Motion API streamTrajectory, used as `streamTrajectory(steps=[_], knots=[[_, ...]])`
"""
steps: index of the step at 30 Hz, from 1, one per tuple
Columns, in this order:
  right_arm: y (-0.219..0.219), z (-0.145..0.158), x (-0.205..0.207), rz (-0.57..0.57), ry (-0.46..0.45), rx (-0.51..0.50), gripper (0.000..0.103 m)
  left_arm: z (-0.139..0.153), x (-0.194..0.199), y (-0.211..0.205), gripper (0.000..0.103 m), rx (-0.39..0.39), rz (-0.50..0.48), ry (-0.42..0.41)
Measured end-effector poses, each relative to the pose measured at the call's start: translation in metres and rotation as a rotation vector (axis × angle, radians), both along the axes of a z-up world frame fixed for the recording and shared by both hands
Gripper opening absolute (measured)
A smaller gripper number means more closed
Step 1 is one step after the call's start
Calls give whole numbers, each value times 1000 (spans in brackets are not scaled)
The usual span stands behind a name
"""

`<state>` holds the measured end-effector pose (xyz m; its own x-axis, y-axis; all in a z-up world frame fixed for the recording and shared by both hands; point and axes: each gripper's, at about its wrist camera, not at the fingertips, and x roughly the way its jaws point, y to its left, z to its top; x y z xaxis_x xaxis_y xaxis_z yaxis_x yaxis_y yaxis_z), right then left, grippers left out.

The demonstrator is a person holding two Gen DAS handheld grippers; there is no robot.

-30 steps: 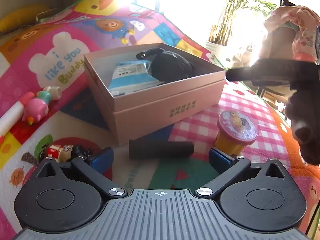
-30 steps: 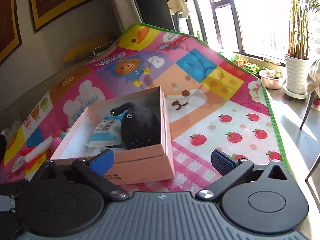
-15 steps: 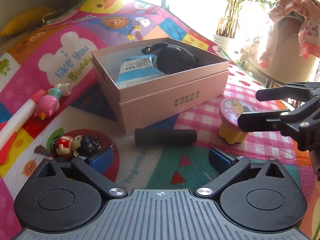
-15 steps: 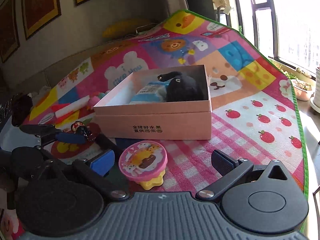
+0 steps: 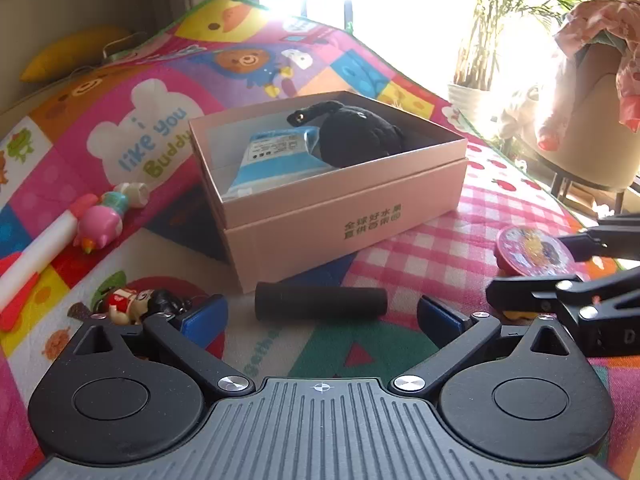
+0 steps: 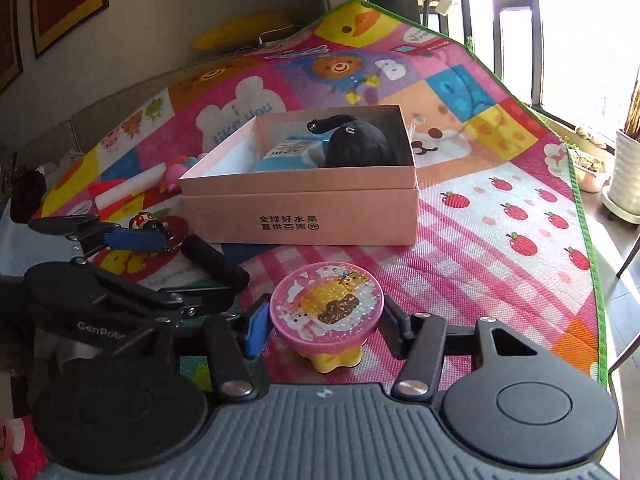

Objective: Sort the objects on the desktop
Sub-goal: 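Drop the cup toy into the box with the right tool while the left tool drops the foam tube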

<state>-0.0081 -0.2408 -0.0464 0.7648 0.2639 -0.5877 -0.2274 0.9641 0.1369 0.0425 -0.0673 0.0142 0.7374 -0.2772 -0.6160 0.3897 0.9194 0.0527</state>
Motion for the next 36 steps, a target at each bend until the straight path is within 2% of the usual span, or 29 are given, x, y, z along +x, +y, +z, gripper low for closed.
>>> streamTrajectory(steps=[9, 10, 12, 13, 18, 22, 27, 32, 36], knots=[[-7, 1, -16, -29, 2, -3, 55, -3, 3, -8, 102, 34, -23, -24], [-7, 2, -16, -30, 5, -3, 55, -3, 2, -8, 101, 33, -27, -26], [-6, 4, -18, -30, 2, -4, 55, -2, 0, -8, 83, 43, -32, -22], [-5, 5, -19, -28, -1, -5, 55, -2, 0, -7, 80, 49, -30, -17], [1, 14, -27, -13, -22, -19, 55, -2, -5, -5, 79, 56, -28, -15], [5, 23, -36, 1, -34, -32, 55, 5, -28, -3, 79, 59, -59, -18], [10, 31, -53, 35, -45, -74, 55, 10, -78, 2, 79, 115, -133, -37], [13, 44, -68, 51, -76, -117, 55, 30, -109, 10, 79, 138, -157, -93], [14, 67, -75, 58, -120, -132, 55, 64, -112, 10, 79, 191, -169, -214]])
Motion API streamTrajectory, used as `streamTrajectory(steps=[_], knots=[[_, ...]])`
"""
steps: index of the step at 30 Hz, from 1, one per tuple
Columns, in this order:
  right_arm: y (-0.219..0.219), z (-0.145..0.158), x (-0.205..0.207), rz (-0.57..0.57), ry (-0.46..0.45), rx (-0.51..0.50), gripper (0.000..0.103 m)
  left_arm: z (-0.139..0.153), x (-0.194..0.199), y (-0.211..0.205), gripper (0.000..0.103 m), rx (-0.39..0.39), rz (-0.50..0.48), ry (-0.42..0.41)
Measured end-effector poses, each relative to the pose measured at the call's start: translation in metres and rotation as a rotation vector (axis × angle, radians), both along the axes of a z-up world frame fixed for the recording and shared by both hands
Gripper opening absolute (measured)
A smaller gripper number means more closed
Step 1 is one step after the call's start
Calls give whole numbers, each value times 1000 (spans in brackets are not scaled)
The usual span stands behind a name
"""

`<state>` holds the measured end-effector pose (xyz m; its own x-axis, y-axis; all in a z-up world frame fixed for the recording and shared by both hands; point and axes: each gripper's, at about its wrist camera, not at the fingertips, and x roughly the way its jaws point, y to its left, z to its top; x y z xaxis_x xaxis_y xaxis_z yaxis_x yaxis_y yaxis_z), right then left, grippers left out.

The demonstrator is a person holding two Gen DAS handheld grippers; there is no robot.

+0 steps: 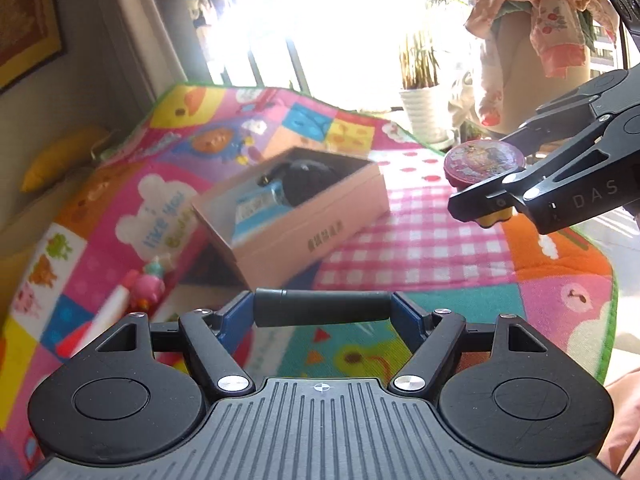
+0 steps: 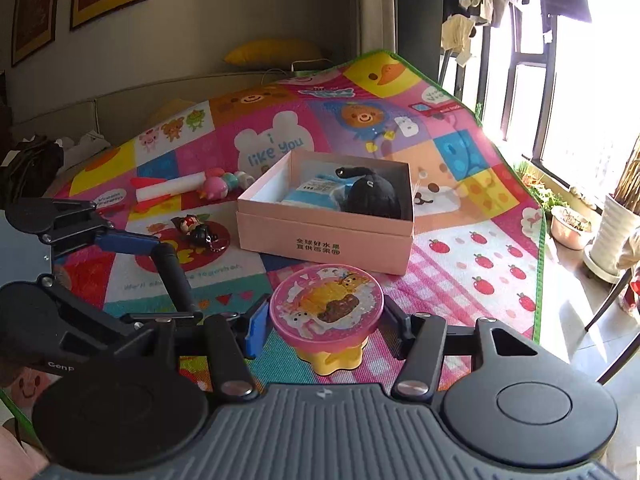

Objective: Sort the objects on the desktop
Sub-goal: 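Drop the cup toy into the box with the right tool while the left tool drops the foam tube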

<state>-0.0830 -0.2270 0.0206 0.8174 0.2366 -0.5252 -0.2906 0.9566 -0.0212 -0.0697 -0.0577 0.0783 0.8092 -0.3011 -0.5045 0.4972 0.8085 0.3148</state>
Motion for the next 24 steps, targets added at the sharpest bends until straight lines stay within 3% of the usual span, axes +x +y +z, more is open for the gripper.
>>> streamTrajectory(steps=[5, 8, 11, 13, 15, 17, 21, 24], knots=[[-5, 60, 9, 3, -126, 15, 55, 49, 26, -4, 79, -9, 39, -153], [-9, 93, 33, -23, -193, 26, 55, 67, 53, -10, 79, -41, 58, -188], [-14, 117, 73, -43, -191, 72, 55, 70, 90, -16, 79, -72, 75, -205], [-12, 125, 102, -47, -169, 107, 55, 67, 115, -15, 80, -133, 86, -184], [-8, 129, 129, -50, -140, 136, 55, 59, 139, -7, 85, -203, 90, -104], [-1, 128, 156, -53, -103, 157, 55, 49, 147, 5, 96, -232, 123, -63], [17, 114, 200, -53, -46, 157, 55, 19, 137, 33, 97, -158, 183, -21], [33, 96, 235, -49, 24, 175, 55, -2, 122, 56, 98, -179, 174, 73]])
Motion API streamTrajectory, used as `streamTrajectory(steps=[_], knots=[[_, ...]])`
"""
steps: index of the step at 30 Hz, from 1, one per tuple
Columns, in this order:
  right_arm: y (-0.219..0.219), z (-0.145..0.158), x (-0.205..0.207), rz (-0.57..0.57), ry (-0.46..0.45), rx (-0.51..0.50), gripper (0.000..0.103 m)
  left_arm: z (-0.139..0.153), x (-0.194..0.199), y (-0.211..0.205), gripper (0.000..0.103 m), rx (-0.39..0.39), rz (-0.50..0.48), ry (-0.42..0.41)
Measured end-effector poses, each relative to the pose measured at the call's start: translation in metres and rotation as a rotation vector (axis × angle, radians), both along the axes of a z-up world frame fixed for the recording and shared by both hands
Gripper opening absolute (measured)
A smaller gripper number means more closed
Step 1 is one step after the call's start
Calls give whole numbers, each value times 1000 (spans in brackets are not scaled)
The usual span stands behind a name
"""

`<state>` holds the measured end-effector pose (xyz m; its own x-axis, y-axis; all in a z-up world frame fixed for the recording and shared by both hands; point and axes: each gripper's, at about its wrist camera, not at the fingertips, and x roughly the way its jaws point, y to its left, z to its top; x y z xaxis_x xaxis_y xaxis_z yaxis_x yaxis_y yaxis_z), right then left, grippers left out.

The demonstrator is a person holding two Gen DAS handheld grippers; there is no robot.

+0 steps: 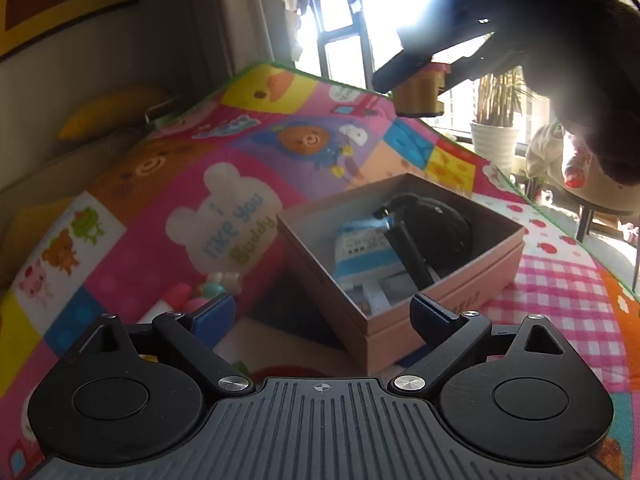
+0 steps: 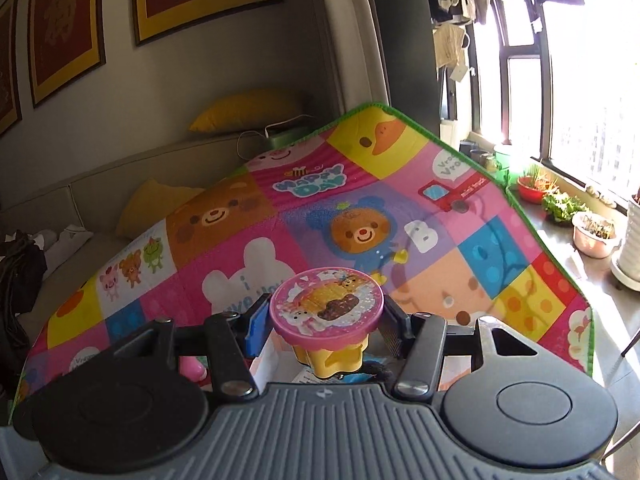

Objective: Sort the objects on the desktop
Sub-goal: 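Drop the cup toy into the box with the right tool while the left tool drops the foam tube, then grasp the black-haired doll keychain with the right tool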

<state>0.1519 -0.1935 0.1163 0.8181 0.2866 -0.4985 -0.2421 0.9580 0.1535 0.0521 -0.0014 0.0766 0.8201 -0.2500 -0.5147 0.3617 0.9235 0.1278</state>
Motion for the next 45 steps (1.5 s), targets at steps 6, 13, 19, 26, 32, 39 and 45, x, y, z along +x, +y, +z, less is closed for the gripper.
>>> streamTrajectory(steps=[6, 13, 19, 26, 32, 39, 45], knots=[[30, -43, 61, 5, 89, 46, 56, -24, -25, 28, 101, 22, 18, 21], [34, -58, 52, 10, 60, 44, 62, -47, -18, 60, 101, -51, 43, 136], [31, -63, -14, 65, 17, -1, 62, -57, -15, 64, 101, -71, 14, 138], [74, -104, -95, 238, 12, -168, 59, -47, 1, 84, 102, -27, 141, 101], [130, -142, -100, 347, 55, -237, 57, -33, 10, 121, 103, -5, 285, 104], [177, -164, -85, 332, -3, -367, 56, -28, 14, 130, 103, -15, 295, 107], [147, -160, -92, 340, 81, -295, 31, -34, 30, 106, 103, 2, 227, 74]])
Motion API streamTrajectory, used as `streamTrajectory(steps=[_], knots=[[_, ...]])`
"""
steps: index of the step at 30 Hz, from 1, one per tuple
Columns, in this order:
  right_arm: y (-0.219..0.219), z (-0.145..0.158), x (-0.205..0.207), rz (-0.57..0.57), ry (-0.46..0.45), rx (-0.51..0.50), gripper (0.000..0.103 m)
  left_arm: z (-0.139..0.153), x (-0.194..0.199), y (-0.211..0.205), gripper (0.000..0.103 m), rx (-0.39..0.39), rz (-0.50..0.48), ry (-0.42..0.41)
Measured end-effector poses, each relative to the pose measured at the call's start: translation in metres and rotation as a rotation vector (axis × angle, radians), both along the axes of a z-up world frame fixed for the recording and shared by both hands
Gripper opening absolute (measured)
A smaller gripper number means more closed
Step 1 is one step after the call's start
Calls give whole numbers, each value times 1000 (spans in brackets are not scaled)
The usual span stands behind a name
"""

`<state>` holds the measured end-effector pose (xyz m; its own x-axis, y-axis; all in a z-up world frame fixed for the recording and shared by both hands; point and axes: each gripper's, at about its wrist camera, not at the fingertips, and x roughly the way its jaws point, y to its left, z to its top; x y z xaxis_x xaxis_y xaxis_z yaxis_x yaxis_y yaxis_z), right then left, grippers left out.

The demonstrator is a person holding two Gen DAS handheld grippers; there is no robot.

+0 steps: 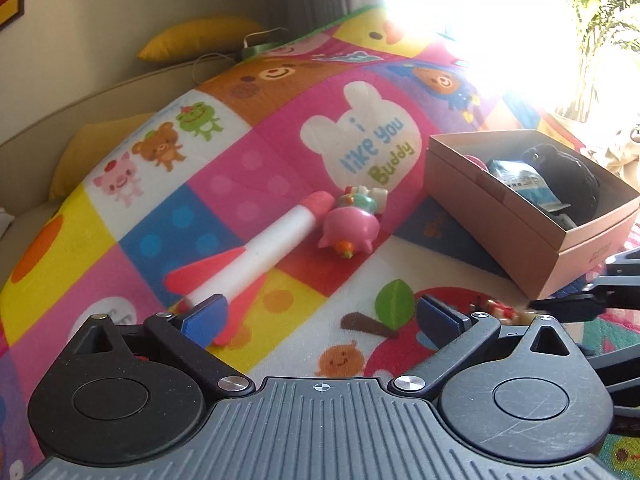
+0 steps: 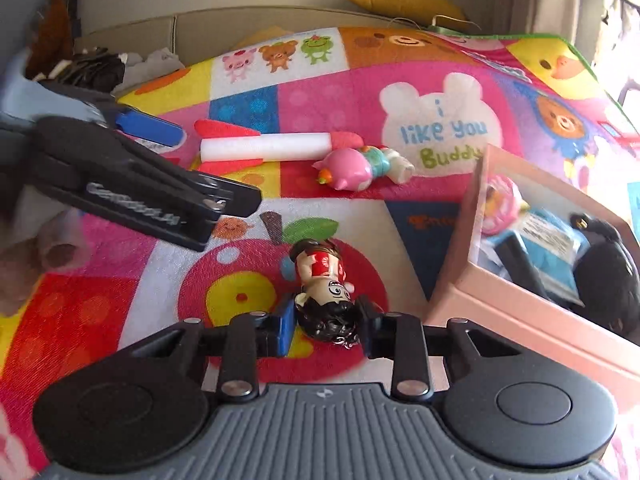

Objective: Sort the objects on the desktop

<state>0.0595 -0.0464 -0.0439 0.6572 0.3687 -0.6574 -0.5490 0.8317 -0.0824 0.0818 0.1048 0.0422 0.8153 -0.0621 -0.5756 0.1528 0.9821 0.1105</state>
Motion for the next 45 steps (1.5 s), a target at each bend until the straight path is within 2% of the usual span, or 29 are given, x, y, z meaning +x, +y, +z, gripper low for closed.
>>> streamTrajectory(steps=[5, 9, 12, 15, 16, 17, 19, 21, 22, 23, 26, 28, 34, 41, 43, 45], knots=[[-69, 16, -25, -110, 20, 72, 30, -8, 29, -21, 102, 10, -18, -30], [-118, 16, -38, -245, 24, 102, 31, -15, 58, -40, 102, 90, -13, -66], [-142, 10, -42, -314, 33, 152, 32, -23, 80, -49, 102, 144, 22, -69], [-156, 2, -42, -360, 53, 185, 34, -27, 99, -50, 102, 142, 76, -53], [-160, -1, -42, -375, 61, 194, 35, -28, 103, -49, 99, 134, 89, -44], [-163, -3, -44, -386, 67, 201, 36, -28, 106, -47, 88, 129, 100, -34], [-166, -5, -47, -394, 66, 209, 42, -28, 109, -48, 87, 151, 115, -44], [-166, -5, -50, -400, 53, 215, 46, -26, 107, -48, 80, 148, 99, -43], [-165, -4, -51, -403, 46, 220, 50, -25, 104, -49, 69, 148, 85, -43], [-166, -4, -53, -407, 40, 224, 51, -24, 100, -51, 50, 150, 59, -29], [-166, -2, -58, -412, 21, 230, 53, -22, 75, -58, 51, 175, 7, -13], [-168, -1, -62, -411, 7, 234, 60, -19, 52, -61, 51, 188, -27, -14], [-171, -2, -73, -413, -4, 256, 64, -3, -34, -72, 51, 111, -121, 8], [-170, -2, -88, -418, -22, 282, 72, 4, -103, -125, 54, 10, -337, 22], [-172, 0, -93, -432, -31, 288, 77, -2, -115, -141, 58, 16, -383, 27], [-175, 1, -97, -449, -41, 289, 80, -10, -123, -153, 68, 37, -408, 34]])
